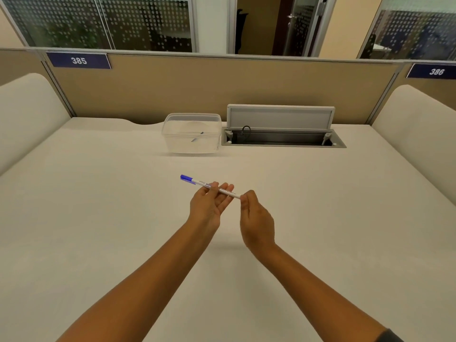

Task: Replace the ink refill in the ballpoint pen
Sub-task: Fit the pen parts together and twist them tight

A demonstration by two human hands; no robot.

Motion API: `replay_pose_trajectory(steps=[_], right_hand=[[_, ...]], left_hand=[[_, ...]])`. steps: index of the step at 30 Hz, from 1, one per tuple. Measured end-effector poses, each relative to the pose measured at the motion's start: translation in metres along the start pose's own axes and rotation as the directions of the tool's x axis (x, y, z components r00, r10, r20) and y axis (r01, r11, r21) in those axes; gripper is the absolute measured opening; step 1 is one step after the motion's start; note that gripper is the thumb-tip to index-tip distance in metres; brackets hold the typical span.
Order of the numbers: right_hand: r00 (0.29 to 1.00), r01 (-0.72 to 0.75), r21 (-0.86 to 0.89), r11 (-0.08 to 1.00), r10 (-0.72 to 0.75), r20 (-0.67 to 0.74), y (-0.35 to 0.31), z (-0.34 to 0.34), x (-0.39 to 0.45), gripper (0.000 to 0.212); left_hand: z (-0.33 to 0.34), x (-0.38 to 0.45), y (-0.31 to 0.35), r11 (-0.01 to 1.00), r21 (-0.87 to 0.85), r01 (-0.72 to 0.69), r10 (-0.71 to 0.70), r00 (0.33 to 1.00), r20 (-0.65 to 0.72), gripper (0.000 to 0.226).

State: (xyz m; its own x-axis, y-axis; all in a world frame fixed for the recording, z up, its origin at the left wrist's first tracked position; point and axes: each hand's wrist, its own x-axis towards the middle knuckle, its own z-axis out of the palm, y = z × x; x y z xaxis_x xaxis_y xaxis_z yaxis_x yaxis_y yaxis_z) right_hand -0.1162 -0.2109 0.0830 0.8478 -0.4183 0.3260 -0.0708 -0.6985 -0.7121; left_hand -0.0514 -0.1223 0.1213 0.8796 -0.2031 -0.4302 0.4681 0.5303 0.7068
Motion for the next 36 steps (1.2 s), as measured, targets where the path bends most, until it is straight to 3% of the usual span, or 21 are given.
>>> replay_pose_trajectory(steps=[2,5,7,8,9,10,12,14,16,18,21,24,27,29,30,31,33,36], right_hand=[[0.975,-0.220,0.350,0.911,0.210,0.067,-0.009,-0.002,0.005,0.030],[0.797,-0.590,0.593,0.548,0.512,0.319,-0.022,-0.008,0.007,0.040],[0.644,-0.733,0.650,0.203,0.514,0.566,-0.027,-0.016,0.007,0.044],[0.587,-0.773,0.627,0.094,0.479,0.653,-0.028,-0.020,0.008,0.046],[0.561,-0.803,0.588,0.096,0.456,0.691,-0.028,-0.023,0.010,0.047],[0.563,-0.820,0.535,0.206,0.464,0.684,-0.027,-0.024,0.012,0.047],[0.655,-0.738,0.359,0.571,0.482,0.582,-0.023,-0.020,0.014,0.045],[0.826,-0.469,0.160,0.868,0.368,0.426,-0.016,-0.015,0.012,0.041],[0.930,-0.146,-0.051,0.988,0.155,0.333,-0.008,-0.011,0.005,0.036],[0.964,0.072,-0.218,0.973,-0.012,0.266,-0.001,-0.010,-0.001,0.034],[0.977,0.106,-0.215,0.971,-0.061,0.205,0.001,-0.008,-0.003,0.030],[0.977,-0.099,0.112,0.989,0.075,0.199,-0.005,-0.002,-0.008,0.032],[0.908,-0.406,0.362,0.839,0.327,0.262,-0.013,0.004,-0.006,0.036],[0.798,-0.589,0.374,0.716,0.443,0.408,-0.013,0.003,-0.002,0.037],[0.769,-0.609,0.317,0.727,0.443,0.461,-0.011,0.002,0.000,0.038],[0.773,-0.564,0.220,0.796,0.414,0.481,-0.008,0.001,0.000,0.038],[0.833,-0.333,-0.010,0.943,0.300,0.464,0.001,-0.002,-0.001,0.039],[0.876,-0.024,-0.259,0.966,0.145,0.461,0.012,-0.003,-0.007,0.036]], left_hand=[[0.004,-0.002,0.000,0.996,0.045,-0.079,0.077,0.996,0.045,0.014],[0.004,-0.002,-0.002,0.955,0.197,-0.222,0.195,0.969,0.150,0.010],[0.000,0.001,0.003,0.951,0.215,-0.222,0.174,0.960,0.221,0.010],[-0.002,0.003,0.006,0.958,0.215,-0.190,0.138,0.962,0.234,0.010],[-0.005,0.006,0.009,0.964,0.219,-0.151,0.100,0.968,0.228,0.011],[-0.007,0.009,0.011,0.967,0.225,-0.120,0.072,0.975,0.212,0.013],[-0.009,0.013,0.010,0.968,0.236,-0.085,0.045,0.985,0.168,0.020],[-0.009,0.015,0.008,0.968,0.241,-0.063,0.034,0.992,0.123,0.028],[-0.011,0.016,0.007,0.974,0.221,-0.050,0.030,0.995,0.093,0.030],[-0.012,0.016,0.005,0.980,0.193,-0.038,0.022,0.996,0.083,0.028],[-0.012,0.016,0.003,0.978,0.205,-0.040,0.022,0.996,0.090,0.026],[-0.010,0.017,0.003,0.963,0.256,-0.084,0.054,0.991,0.124,0.025],[-0.012,0.016,-0.005,0.966,0.239,-0.100,0.075,0.991,0.111,0.023],[-0.015,0.017,-0.009,0.958,0.268,-0.104,0.081,0.992,0.094,0.022],[-0.019,0.019,-0.011,0.951,0.292,-0.102,0.079,0.993,0.091,0.022],[-0.022,0.020,-0.012,0.943,0.317,-0.098,0.074,0.993,0.087,0.023],[-0.028,0.022,-0.016,0.925,0.369,-0.091,0.065,0.994,0.083,0.025],[-0.029,0.024,-0.022,0.855,0.510,-0.092,0.062,0.995,0.075,0.024]])
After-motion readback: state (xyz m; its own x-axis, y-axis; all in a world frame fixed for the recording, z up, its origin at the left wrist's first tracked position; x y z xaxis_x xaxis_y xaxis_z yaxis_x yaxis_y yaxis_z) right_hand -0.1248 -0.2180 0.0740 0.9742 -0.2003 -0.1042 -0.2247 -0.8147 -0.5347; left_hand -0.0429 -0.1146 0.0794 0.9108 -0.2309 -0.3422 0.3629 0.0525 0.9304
